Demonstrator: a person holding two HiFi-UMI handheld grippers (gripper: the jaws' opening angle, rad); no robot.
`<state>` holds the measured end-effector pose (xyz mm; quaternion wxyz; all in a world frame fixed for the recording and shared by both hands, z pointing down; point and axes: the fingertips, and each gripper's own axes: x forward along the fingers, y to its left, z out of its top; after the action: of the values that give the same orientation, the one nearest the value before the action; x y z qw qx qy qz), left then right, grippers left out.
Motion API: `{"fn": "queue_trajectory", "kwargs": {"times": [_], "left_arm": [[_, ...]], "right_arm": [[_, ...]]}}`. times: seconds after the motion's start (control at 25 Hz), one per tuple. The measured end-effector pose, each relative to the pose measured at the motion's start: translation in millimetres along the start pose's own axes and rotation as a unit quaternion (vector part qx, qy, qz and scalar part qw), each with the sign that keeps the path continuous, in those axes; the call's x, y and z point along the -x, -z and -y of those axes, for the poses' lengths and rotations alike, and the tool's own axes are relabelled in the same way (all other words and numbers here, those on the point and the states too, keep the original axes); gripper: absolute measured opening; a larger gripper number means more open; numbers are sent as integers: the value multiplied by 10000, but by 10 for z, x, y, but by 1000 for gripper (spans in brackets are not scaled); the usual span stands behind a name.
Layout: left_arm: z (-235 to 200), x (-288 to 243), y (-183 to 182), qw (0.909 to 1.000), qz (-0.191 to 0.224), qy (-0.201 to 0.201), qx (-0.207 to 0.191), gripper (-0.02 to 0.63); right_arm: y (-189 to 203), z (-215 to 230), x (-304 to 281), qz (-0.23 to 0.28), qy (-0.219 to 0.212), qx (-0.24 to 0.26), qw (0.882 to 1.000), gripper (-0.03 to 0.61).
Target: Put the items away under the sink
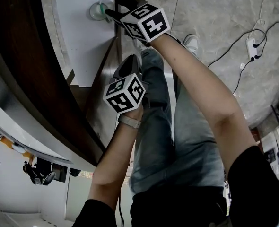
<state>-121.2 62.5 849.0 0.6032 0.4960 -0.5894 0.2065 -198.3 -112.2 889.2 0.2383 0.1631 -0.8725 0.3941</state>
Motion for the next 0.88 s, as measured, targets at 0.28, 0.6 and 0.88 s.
{"fn": "queue_trajectory", "kwargs": {"times": [0.28,0.6,0.88], "left_arm": [[144,292,-200,9995,274,55,-142,40],[628,870,-346,9968,682,254,-316,40],[1192,1499,-672,9855,1450,299,-827,23]], "right_arm": [[-282,-178,793,350,82,-103,9993,188],[-619,-588,1967,708,241,-109,9971,121],[-993,-772,2893,986,523,-68,9937,54]]}}
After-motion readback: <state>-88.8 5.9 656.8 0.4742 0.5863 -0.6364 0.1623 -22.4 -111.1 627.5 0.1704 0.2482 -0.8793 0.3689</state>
